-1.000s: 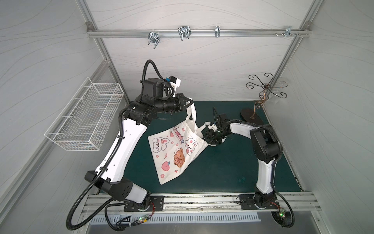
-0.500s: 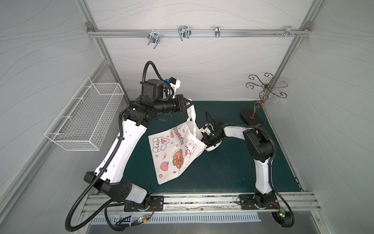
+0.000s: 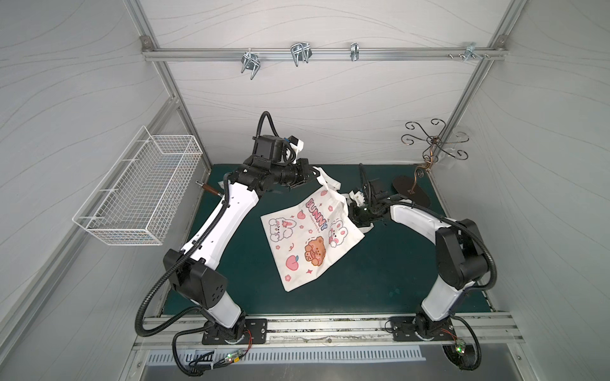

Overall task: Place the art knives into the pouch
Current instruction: Close the pouch at the center of the board.

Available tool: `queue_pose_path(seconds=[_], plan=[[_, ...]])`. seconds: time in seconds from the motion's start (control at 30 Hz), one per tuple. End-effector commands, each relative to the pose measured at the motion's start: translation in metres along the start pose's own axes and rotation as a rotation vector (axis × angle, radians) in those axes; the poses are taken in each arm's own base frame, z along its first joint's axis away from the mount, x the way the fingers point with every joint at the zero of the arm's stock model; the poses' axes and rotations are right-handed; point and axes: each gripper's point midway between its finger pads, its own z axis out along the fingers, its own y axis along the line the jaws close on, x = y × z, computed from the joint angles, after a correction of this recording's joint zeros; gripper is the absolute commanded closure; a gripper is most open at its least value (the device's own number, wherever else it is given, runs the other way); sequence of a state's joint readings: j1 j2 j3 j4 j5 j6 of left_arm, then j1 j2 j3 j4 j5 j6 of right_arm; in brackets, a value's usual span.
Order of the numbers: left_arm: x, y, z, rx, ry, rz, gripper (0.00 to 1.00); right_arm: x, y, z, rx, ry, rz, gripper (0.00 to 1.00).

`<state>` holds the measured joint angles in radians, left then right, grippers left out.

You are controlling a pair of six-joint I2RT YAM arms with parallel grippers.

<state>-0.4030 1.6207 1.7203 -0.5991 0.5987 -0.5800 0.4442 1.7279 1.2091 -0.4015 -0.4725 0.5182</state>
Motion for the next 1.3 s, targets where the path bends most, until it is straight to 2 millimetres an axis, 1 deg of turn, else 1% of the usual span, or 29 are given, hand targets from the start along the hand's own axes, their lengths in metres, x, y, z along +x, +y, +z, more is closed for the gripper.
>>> queue_pose_path(seconds=[0.0,0.07,0.13,0.27,0.37,0.53,0.63,0.67,0.7,0.77,0.8,0.83,0.9,0.97,1.0,1.03,1.07,1.1,1.17,1.2,1.23,1.27], plan=[[-0.002,-0.007,0.023,0.060,-0.014,0.033,1.00,0.011,-0.030,0.005,0.124,0.037,0.038,1.00],[0.009,0.001,0.042,0.063,0.022,0.026,1.00,0.016,-0.044,0.009,0.166,0.045,0.060,1.00],[0.020,0.013,0.056,0.063,0.053,0.003,1.00,0.019,-0.054,0.010,0.203,0.039,0.076,1.00],[0.036,0.040,0.072,0.041,0.062,-0.031,1.00,0.022,-0.076,0.005,0.288,0.024,0.104,1.00],[0.052,0.060,0.078,-0.003,0.095,-0.029,1.00,0.022,-0.084,0.000,0.335,0.012,0.106,1.00],[0.084,0.107,0.077,-0.162,0.140,0.019,0.99,0.021,-0.094,-0.007,0.406,0.001,0.087,1.00],[0.096,0.123,0.074,-0.218,0.163,0.047,0.90,0.020,-0.100,-0.013,0.445,-0.012,0.073,0.87],[0.098,0.124,0.073,-0.219,0.169,0.061,0.88,0.020,-0.100,-0.014,0.444,-0.016,0.067,0.87],[0.101,0.126,0.072,-0.225,0.175,0.073,0.86,0.020,-0.100,-0.015,0.435,-0.021,0.060,0.84],[0.102,0.132,0.070,-0.252,0.174,0.081,0.76,0.019,-0.101,-0.019,0.440,-0.033,0.057,0.75],[0.102,0.132,0.069,-0.252,0.169,0.090,0.68,0.019,-0.101,-0.022,0.449,-0.036,0.048,0.72],[0.101,0.133,0.068,-0.256,0.165,0.094,0.64,0.018,-0.102,-0.026,0.458,-0.040,0.046,0.69],[0.100,0.133,0.065,-0.261,0.157,0.101,0.61,0.016,-0.100,-0.034,0.470,-0.051,0.035,0.67],[0.099,0.134,0.062,-0.272,0.149,0.103,0.51,0.014,-0.096,-0.045,0.480,-0.073,0.019,0.59],[0.099,0.136,0.059,-0.280,0.149,0.102,0.40,0.012,-0.094,-0.053,0.496,-0.089,0.012,0.52],[0.100,0.136,0.056,-0.286,0.150,0.103,0.25,0.010,-0.094,-0.062,0.516,-0.107,0.001,0.48],[0.101,0.137,0.052,-0.294,0.150,0.105,0.15,0.010,-0.094,-0.068,0.534,-0.116,-0.006,0.48],[0.101,0.138,0.047,-0.308,0.145,0.109,0.10,0.009,-0.094,-0.076,0.551,-0.126,-0.009,0.43],[0.099,0.142,0.033,-0.331,0.123,0.113,0.02,0.009,-0.096,-0.089,0.576,-0.139,-0.012,0.40],[0.098,0.145,0.027,-0.342,0.112,0.114,0.01,0.009,-0.097,-0.094,0.587,-0.145,-0.011,0.38],[0.098,0.149,0.019,-0.361,0.098,0.113,0.01,0.009,-0.098,-0.099,0.596,-0.153,-0.014,0.34],[0.098,0.154,0.010,-0.384,0.083,0.116,0.01,0.010,-0.099,-0.102,0.605,-0.157,-0.017,0.28]])
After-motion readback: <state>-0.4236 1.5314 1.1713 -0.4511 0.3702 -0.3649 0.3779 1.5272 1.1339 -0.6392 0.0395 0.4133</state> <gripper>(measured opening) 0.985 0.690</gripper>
